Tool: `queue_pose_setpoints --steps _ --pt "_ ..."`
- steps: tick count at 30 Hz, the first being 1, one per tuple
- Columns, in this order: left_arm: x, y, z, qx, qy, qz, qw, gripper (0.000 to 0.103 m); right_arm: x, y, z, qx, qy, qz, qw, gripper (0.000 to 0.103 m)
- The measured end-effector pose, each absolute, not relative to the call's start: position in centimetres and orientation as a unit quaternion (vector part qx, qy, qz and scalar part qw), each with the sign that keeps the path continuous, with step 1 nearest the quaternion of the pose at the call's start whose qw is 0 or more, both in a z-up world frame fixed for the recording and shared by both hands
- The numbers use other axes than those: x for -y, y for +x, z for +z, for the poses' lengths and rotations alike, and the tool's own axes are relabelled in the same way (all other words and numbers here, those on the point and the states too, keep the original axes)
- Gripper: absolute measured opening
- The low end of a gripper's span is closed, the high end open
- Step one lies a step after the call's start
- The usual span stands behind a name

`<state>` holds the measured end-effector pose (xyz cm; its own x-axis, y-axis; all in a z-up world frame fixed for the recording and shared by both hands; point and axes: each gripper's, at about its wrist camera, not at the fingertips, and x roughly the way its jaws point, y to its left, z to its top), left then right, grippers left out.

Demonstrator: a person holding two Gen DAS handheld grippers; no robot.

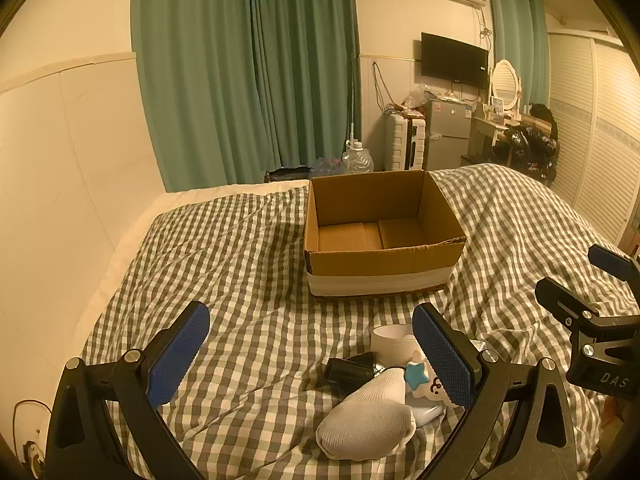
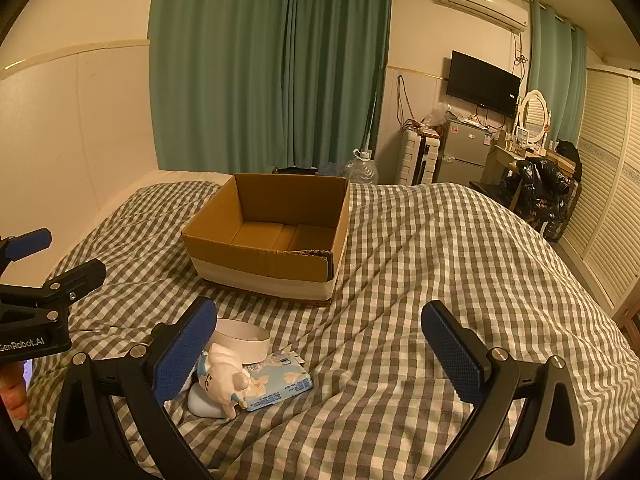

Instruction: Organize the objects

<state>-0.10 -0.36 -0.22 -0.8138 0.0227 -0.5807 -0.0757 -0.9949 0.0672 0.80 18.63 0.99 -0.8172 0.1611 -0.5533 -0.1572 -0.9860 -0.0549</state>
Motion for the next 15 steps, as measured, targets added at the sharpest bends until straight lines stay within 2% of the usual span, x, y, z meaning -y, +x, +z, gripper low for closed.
queue_pose_setpoints --steps 15 --pt "0.14 -0.11 -0.18 -0.044 -0.304 0.951 0.026 0.103 -18.61 0.90 1.44 0.004 -0.291 0.953 0.087 0.103"
